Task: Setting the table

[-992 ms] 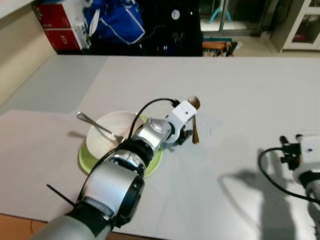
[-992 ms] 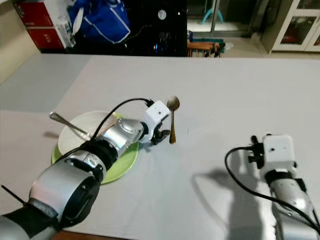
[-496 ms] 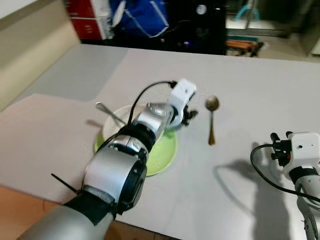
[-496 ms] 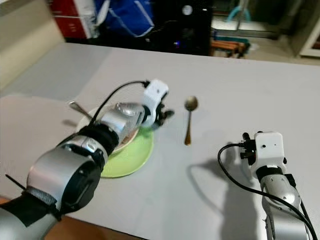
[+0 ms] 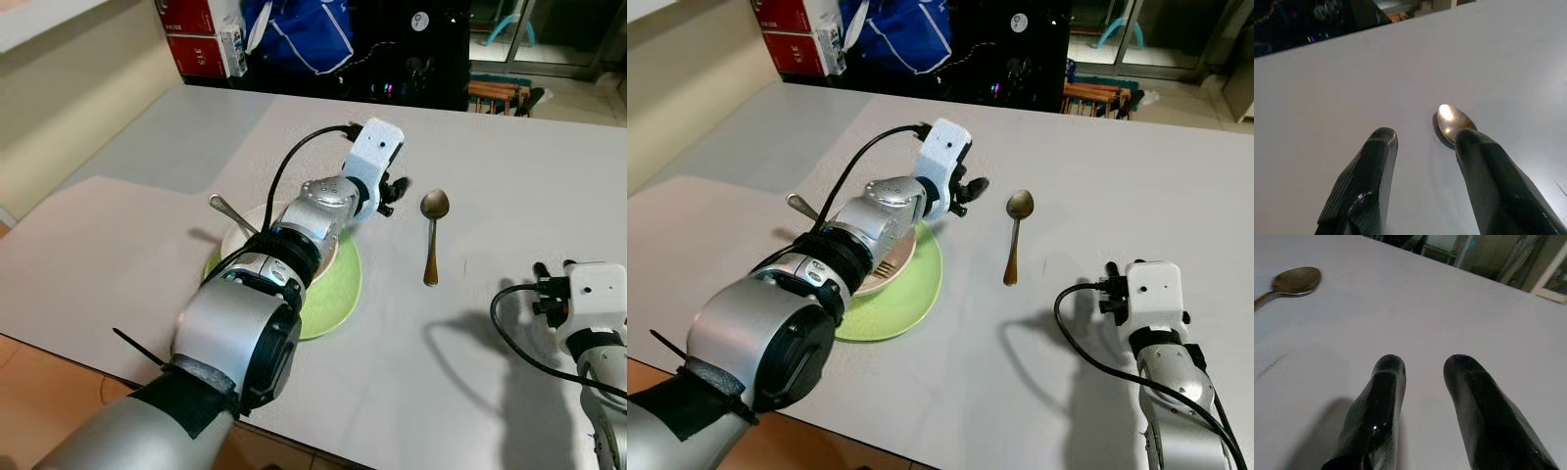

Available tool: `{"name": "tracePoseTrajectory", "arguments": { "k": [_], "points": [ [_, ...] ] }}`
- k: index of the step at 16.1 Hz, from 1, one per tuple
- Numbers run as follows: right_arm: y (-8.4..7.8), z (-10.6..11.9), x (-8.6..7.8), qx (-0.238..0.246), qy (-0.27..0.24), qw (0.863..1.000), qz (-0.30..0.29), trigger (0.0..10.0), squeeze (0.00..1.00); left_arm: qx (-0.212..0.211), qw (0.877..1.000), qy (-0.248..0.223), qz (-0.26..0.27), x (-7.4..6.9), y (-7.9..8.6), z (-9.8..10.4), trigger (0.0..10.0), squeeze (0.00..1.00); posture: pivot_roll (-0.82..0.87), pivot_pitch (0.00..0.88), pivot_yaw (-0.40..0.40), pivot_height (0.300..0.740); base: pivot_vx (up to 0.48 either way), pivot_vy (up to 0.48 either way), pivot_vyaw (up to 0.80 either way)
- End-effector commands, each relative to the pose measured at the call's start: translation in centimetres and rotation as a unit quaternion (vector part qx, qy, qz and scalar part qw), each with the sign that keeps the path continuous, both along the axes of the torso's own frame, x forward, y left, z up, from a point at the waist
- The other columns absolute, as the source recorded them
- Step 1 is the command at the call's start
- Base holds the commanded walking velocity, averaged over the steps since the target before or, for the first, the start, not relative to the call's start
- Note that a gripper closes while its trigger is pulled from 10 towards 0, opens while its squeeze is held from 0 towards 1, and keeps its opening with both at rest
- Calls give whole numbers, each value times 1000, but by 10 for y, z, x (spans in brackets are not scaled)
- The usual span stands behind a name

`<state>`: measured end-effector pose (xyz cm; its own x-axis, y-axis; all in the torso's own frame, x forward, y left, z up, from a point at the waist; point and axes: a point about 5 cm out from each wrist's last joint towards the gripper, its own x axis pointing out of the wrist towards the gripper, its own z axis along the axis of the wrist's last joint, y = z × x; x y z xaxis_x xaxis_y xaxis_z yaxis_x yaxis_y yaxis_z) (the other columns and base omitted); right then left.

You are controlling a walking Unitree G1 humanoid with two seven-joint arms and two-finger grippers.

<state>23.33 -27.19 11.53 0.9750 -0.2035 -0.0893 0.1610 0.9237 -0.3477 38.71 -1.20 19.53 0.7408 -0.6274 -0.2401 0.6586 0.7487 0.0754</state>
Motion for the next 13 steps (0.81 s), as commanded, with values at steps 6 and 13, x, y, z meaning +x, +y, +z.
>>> {"name": "tracePoseTrajectory", "arguments": {
  "k": [6, 13],
  "points": [
    [-19, 18, -22, -44, -54, 994, -81, 10000, 0, 6, 1000, -6, -26, -11, -24, -3, 10000, 0, -368, 29, 175, 740, 0, 0, 0],
    [-14, 10, -36, -55, -48, 991, -112, 10000, 0, 25, 997, -6, -78, -25, -41, -16, 10000, 0, -394, 25, 200, 740, 0, 0, 0]
  ]
}}
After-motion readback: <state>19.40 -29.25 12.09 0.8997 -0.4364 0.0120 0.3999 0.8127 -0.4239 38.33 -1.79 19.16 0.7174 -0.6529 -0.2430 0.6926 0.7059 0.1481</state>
